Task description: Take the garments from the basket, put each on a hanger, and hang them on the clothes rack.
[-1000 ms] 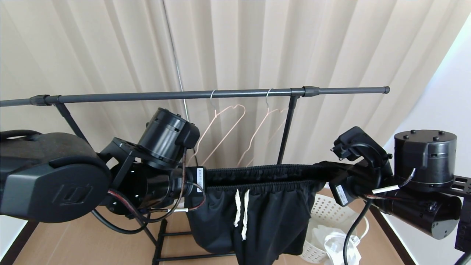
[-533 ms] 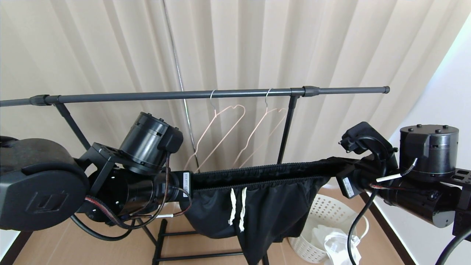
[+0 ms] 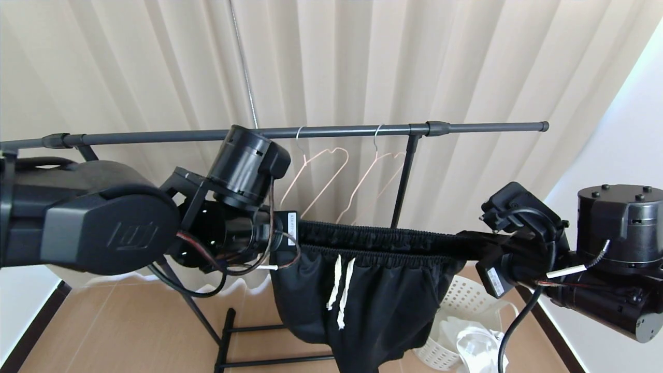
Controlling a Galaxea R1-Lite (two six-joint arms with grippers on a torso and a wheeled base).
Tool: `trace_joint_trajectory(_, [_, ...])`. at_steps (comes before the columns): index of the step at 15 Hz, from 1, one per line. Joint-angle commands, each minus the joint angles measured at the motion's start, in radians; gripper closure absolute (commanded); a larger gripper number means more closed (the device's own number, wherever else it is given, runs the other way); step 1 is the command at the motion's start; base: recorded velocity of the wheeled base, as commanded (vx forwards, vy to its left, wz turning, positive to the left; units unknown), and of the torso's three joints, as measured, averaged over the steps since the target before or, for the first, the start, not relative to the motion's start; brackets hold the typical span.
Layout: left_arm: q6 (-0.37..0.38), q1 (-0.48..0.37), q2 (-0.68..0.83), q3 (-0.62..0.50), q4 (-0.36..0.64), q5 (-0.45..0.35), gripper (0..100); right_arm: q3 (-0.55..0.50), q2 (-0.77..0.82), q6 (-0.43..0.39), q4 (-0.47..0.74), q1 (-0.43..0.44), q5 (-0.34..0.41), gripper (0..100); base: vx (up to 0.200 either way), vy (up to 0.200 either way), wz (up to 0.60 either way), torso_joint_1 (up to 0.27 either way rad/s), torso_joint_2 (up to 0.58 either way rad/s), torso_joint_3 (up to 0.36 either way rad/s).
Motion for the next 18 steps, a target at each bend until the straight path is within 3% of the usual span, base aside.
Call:
trace_joint_trajectory(1, [0.03,0.002,0.122,-0.139,-0.003,-0.012,100,0.012,-0.03,-0.001,0.022,0.038,0.002,100,0.0,0.0,0.0,0.0,0.0,0.0])
trace_joint_trajectory(4, [0.058,0.004,0.172,-0.302,0.003,-0.072,100,0.012,-0.087,0.0,0.123,0.127,0.005,100,0.0,0.0,0.0,0.0,0.0,0.0])
trace_joint_trajectory(9, [0.093,0.007,0.221,-0.449,0.002,-0.109,100,0.012,-0.114,0.019,0.172,0.315,0.007,100,0.0,0.0,0.0,0.0,0.0,0.0])
trace_joint_trajectory(12, [0.095,0.021,0.254,-0.534,0.002,-0.154,100,-0.03,-0.082,0.172,0.168,0.43,0.004,100,0.0,0.0,0.0,0.0,0.0,0.0])
trace_joint_trajectory(18, [0.113,0.021,0.275,-0.584,-0.001,-0.183,100,-0.145,-0.007,0.448,0.159,0.544,0.004,100,0.0,0.0,0.0,0.0,0.0,0.0])
